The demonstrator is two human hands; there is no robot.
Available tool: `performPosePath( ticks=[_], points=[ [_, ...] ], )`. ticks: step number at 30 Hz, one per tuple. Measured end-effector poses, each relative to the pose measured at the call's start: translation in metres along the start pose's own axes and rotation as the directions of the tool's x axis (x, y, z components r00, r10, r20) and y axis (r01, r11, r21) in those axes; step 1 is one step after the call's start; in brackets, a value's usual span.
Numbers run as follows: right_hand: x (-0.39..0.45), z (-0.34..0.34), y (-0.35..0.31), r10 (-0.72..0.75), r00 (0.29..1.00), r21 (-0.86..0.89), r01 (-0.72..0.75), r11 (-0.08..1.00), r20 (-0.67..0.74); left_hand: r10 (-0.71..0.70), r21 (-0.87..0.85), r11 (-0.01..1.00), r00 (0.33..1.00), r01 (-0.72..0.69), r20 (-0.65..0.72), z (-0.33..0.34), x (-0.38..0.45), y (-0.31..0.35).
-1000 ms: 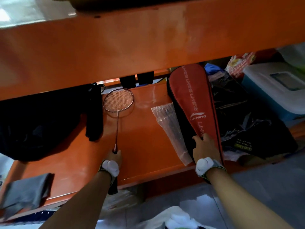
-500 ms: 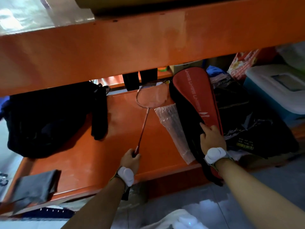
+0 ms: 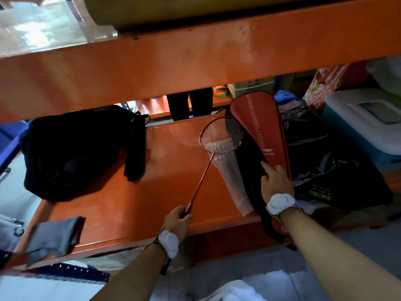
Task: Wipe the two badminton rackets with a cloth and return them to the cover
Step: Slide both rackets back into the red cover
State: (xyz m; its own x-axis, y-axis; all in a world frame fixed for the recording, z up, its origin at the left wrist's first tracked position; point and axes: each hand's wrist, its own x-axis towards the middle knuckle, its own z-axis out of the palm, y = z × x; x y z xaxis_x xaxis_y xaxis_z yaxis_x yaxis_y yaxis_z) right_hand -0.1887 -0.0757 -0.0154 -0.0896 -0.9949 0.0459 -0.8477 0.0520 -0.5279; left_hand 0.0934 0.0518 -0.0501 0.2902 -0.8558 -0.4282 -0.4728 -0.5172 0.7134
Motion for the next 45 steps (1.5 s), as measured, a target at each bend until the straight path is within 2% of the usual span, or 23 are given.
performPosePath(
  ticks=[10, 14, 19, 23, 26, 30, 33, 36, 41, 43, 45],
  points=[
    [0.003, -0.002, 0.006, -0.108, 0.994, -0.013, 0.108, 0.994, 0.037, 0.025, -0.094, 0.995, 1.0, -0.024, 0.004, 0.035, -0.007, 0.032],
    [0.002, -0.007, 0.004, -0.155, 0.984, -0.034, 0.159, 0.987, 0.089, 0.009, -0.162, 0.987, 0.999, -0.016, -0.044, 0.055, -0.001, 0.052],
    [-0.001, -0.013, 0.007, -0.212, 0.967, -0.047, 0.221, 0.974, 0.143, 0.023, -0.215, 0.976, 0.999, -0.031, -0.04, 0.077, 0.003, 0.087],
    [-0.008, -0.011, 0.006, -0.241, 0.955, -0.031, 0.25, 0.968, 0.172, 0.078, -0.141, 0.987, 0.997, -0.078, -0.011, 0.093, 0.005, 0.115],
    [-0.009, -0.01, 0.006, -0.219, 0.964, 0.02, 0.219, 0.976, 0.151, 0.135, -0.052, 0.99, 0.99, -0.133, 0.046, 0.105, 0.007, 0.141],
    [-0.016, -0.013, 0.003, -0.179, 0.979, 0.194, 0.157, 0.968, 0.101, 0.159, -0.003, 0.987, 0.979, -0.16, 0.13, 0.113, 0.015, 0.169],
    [-0.019, -0.017, 0.003, -0.157, 0.985, 0.286, 0.131, 0.949, 0.07, 0.143, -0.073, 0.989, 0.972, -0.132, 0.187, 0.118, 0.023, 0.188],
    [-0.017, -0.022, 0.008, -0.119, 0.99, 0.298, 0.092, 0.95, 0.074, 0.159, -0.126, 0.982, 0.972, -0.138, 0.175, 0.121, 0.031, 0.193],
    [-0.023, -0.032, 0.012, -0.081, 0.995, 0.406, 0.051, 0.913, 0.057, 0.131, -0.116, 0.988, 0.965, -0.106, 0.227, 0.126, 0.041, 0.183],
    [-0.026, -0.032, 0.007, -0.078, 0.995, 0.432, 0.044, 0.901, 0.062, 0.043, -0.207, 0.978, 0.968, 0.01, 0.248, 0.131, 0.039, 0.18],
    [-0.028, -0.03, 0.005, -0.08, 0.994, 0.426, 0.042, 0.904, 0.072, -0.002, -0.286, 0.953, 0.942, 0.103, 0.335, 0.133, 0.035, 0.181]
  ],
)
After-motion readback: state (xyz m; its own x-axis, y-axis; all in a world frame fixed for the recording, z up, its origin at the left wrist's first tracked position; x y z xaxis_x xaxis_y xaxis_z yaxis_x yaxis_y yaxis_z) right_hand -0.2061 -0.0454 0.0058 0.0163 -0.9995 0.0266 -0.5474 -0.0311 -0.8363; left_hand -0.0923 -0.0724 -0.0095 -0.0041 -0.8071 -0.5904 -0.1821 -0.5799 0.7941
